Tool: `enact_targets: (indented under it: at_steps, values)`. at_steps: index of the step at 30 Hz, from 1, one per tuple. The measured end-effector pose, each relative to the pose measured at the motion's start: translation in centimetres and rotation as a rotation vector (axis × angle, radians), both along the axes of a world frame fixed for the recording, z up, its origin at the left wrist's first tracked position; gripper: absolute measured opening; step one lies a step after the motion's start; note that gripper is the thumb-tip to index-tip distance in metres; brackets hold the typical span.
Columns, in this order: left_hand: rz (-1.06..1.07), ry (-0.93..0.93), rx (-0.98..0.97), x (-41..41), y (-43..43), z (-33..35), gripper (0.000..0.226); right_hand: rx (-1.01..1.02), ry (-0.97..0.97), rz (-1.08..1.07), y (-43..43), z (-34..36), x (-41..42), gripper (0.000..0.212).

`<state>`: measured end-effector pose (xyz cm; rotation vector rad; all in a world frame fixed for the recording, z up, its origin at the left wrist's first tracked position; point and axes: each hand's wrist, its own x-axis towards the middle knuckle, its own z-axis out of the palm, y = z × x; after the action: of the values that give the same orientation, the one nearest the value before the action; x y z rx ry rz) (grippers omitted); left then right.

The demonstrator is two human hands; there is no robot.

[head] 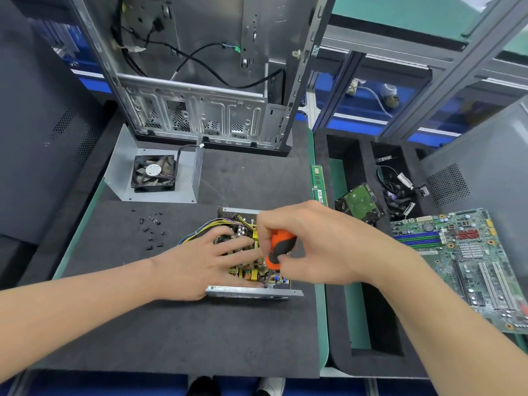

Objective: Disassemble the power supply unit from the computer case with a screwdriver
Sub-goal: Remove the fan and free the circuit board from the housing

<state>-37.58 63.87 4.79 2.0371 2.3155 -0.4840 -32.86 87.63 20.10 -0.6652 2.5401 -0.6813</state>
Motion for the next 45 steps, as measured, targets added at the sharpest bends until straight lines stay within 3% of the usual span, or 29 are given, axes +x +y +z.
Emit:
enact_targets:
  at_steps: [2, 5, 6, 10, 15, 18, 21, 23, 26, 30, 32, 34, 36, 38, 43, 45]
  values:
    - [0.005, 0.007, -0.001, 0.1, 0.0, -0.1, 0.097, 0.087, 0.068, 0.004, -0.1, 0.3, 0.1, 0.005]
    - [-0.004, 0.035, 0.029, 0.0, 0.1, 0.1, 0.099, 0.365, 0.322, 0.018, -0.6, 0.0, 0.2, 0.045]
    - [-0.008, 0.047, 0.036, 0.0, 0.1, 0.2, 0.098, 0.408, 0.372, 0.027, -0.8, -0.2, 0.2, 0.047]
    - [-0.003, 0.082, 0.037, 0.2, 0.1, 0.5, 0.097, 0.243, 0.145, 0.113, -0.7, 0.3, 0.2, 0.006]
    - [0.010, 0.099, -0.019, 0.4, 0.1, 0.4, 0.094, 0.233, 0.013, 0.223, -0.1, 1.5, 0.4, 0.038]
    - [0.007, 0.074, -0.006, 0.4, 0.0, 0.2, 0.093, 0.282, 0.196, 0.115, -0.8, 0.9, 1.3, 0.016]
    - [-0.011, 0.081, 0.017, 0.4, 0.0, 0.4, 0.089, 0.571, 0.420, -0.008, -1.9, 0.5, 1.1, 0.049]
    - [-0.013, 0.083, 0.021, 0.4, 0.0, 0.4, 0.086, 0.543, 0.376, -0.025, -2.1, 0.4, 0.9, 0.040]
    - [0.001, 0.096, 0.015, 0.6, 0.1, 0.4, 0.078, 0.321, 0.167, 0.048, -1.7, 0.9, 1.1, 0.013]
    - [0.023, 0.088, 0.015, 0.9, 0.2, 0.6, 0.060, 0.239, 0.091, 0.154, -1.4, 2.1, 1.7, 0.038]
    - [0.025, 0.068, 0.038, 1.0, 0.2, 0.5, 0.063, 0.258, 0.118, 0.143, -1.5, 2.0, 2.2, 0.034]
    - [0.026, 0.063, 0.048, 1.0, 0.2, 0.5, 0.065, 0.369, 0.274, 0.053, -2.0, 1.4, 2.7, 0.022]
    - [0.023, 0.060, 0.056, 1.0, 0.2, 0.5, 0.067, 0.567, 0.384, -0.075, -2.6, 1.0, 2.8, 0.042]
    - [0.023, 0.048, 0.065, 1.0, 0.1, 0.5, 0.072, 0.635, 0.403, -0.148, -3.1, 0.8, 2.4, 0.046]
    - [0.016, 0.085, 0.074, 1.0, 0.0, 0.4, 0.072, 0.375, 0.172, -0.022, -1.8, 1.1, 1.8, 0.015]
    - [0.028, 0.092, 0.056, 1.1, 0.0, 0.4, 0.069, 0.279, 0.111, 0.050, -1.6, 1.6, 1.9, 0.024]
